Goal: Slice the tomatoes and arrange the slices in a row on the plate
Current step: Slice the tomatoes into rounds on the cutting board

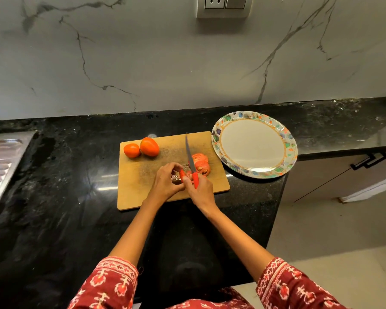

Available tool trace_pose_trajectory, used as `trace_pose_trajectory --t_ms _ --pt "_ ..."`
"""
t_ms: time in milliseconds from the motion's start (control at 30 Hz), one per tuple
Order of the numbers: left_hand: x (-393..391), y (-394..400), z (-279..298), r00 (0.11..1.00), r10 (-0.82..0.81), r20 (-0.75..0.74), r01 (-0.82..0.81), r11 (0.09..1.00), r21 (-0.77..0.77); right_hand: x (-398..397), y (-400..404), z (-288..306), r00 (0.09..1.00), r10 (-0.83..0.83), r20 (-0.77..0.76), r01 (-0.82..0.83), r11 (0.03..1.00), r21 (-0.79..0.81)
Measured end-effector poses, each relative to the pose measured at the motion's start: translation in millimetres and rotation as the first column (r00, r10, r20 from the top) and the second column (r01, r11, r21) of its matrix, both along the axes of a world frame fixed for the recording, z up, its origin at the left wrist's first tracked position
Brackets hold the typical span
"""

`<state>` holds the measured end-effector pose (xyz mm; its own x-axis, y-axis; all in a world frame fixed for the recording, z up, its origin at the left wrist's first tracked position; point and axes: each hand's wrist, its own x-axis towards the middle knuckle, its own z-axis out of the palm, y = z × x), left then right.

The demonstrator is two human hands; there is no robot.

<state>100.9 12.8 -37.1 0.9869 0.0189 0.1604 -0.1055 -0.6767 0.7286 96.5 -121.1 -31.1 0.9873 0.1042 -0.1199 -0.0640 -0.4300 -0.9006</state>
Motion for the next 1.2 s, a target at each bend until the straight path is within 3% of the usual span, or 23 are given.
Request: trace_pose_trajectory --t_ms 367,567,833,1000,1200 --pt "12 -1 -5 0.999 -0.036 -0.008 0.036 0.987 0.157 9 -1 1 0.998 -0.057 -0.011 0.058 0.996 0.063" --pt "7 -7 -11 0.999 -0.024 -0.048 0.024 1.0 -0.008 17 -7 -9 0.977 -0.114 -0.182 0.151 0.967 0.204" --pt "7 -12 -7 1.0 0.023 -0.01 -0.023 0.999 -0.044 20 -11 -10 0.976 -0.098 -0.193 0.143 0.962 0.234" --pt "10 -6 -4 0.995 0.08 -0.06 -0.083 0.995 -0.058 -4 -21 -8 0.994 0.004 -0.111 0.013 0.988 0.155" --pt "8 -3 -3 0.981 0.108 -0.162 -0.121 0.99 -0.075 -23 -16 -22 0.993 0.099 -0.059 -0.103 0.993 -0.063"
